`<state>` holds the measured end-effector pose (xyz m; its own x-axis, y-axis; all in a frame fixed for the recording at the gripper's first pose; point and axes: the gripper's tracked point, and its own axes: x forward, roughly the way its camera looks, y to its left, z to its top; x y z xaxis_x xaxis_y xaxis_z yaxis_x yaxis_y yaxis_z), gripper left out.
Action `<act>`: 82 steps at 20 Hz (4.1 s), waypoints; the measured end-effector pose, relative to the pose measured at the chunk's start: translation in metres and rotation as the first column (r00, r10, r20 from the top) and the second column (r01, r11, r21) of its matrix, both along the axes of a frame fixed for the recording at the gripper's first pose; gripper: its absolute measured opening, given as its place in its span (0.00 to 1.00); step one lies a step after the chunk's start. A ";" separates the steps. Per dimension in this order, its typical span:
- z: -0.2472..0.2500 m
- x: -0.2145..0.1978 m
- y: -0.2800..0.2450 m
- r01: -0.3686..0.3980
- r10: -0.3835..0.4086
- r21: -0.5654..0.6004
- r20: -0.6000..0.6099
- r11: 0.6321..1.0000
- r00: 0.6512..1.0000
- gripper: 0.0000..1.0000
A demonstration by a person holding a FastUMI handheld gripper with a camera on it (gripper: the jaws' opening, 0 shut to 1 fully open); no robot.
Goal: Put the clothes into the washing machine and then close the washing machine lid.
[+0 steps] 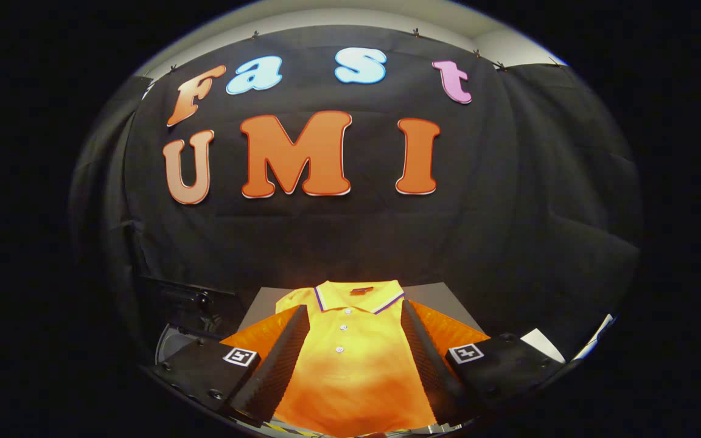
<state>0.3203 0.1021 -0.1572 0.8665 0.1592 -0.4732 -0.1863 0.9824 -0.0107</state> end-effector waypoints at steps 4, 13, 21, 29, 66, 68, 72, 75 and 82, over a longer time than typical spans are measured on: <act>-0.051 0.028 -0.003 0.026 -0.029 -0.021 -0.143 0.999 0.989 0.99; -0.098 0.037 -0.006 0.037 -0.053 -0.062 -0.271 0.997 0.961 0.99; -0.108 0.033 -0.005 -0.011 -0.017 -0.102 -0.268 0.995 0.963 0.93; -0.109 0.029 -0.005 -0.034 0.006 -0.099 -0.267 0.995 0.964 0.41; 0.160 -0.158 0.124 -0.219 0.117 0.265 0.352 0.939 0.929 0.09; 0.168 -0.171 0.146 -0.230 0.121 0.273 0.364 0.934 0.924 0.09; 0.169 -0.193 0.182 -0.240 0.129 0.270 0.369 0.933 0.920 0.09; 0.166 -0.203 0.204 -0.242 0.138 0.260 0.362 0.935 0.922 0.09; 0.156 -0.209 0.256 -0.311 0.205 0.273 0.356 0.910 0.912 0.09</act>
